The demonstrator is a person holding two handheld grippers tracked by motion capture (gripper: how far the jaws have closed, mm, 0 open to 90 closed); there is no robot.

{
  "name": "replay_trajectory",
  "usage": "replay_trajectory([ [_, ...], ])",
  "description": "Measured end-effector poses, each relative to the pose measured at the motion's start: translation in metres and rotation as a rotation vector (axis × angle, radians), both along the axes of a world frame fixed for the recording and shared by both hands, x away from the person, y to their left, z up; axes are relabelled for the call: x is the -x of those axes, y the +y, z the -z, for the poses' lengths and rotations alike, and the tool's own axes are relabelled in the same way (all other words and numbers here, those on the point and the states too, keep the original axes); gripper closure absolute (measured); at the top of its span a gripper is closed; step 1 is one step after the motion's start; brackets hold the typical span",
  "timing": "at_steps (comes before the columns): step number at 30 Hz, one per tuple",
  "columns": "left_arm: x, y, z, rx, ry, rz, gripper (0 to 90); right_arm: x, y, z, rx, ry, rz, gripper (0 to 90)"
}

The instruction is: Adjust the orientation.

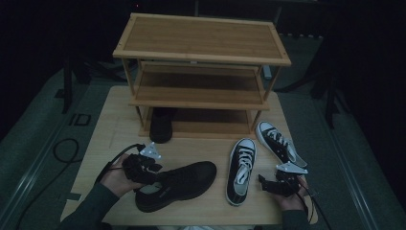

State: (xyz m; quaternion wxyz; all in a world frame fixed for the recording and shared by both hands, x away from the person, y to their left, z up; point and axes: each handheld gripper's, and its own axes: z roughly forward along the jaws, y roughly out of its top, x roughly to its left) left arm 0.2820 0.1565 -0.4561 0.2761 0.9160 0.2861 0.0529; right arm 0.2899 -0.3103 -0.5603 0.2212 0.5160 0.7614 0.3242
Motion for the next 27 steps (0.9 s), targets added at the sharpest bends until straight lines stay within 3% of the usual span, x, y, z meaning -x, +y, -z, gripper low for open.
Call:
replay_trajectory([
  [3, -0.002, -0.004, 0.003, -0.020, 0.001, -0.004, 63.8, 0.000, 0.000, 0.000, 0.000, 0.000, 0.000, 13.4],
  [4, -0.005, -0.009, 0.006, -0.045, 0.001, -0.011, 63.8, 0.000, 0.000, 0.000, 0.000, 0.000, 0.000, 13.4],
  [11, -0.012, -0.016, 0.013, -0.066, 0.023, -0.016, 68.0, 0.000, 0.000, 0.000, 0.000, 0.000, 0.000, 13.4],
  [16, -0.014, -0.015, 0.013, -0.034, 0.037, -0.010, 84.5, 0.000, 0.000, 0.000, 0.000, 0.000, 0.000, 13.4],
  [23, -0.019, -0.012, 0.014, 0.021, 0.058, -0.031, 86.6, 0.000, 0.000, 0.000, 0.000, 0.000, 0.000, 13.4],
  [27, -0.028, -0.012, 0.014, 0.065, 0.069, -0.069, 86.6, 0.000, 0.000, 0.000, 0.000, 0.000, 0.000, 13.4],
])
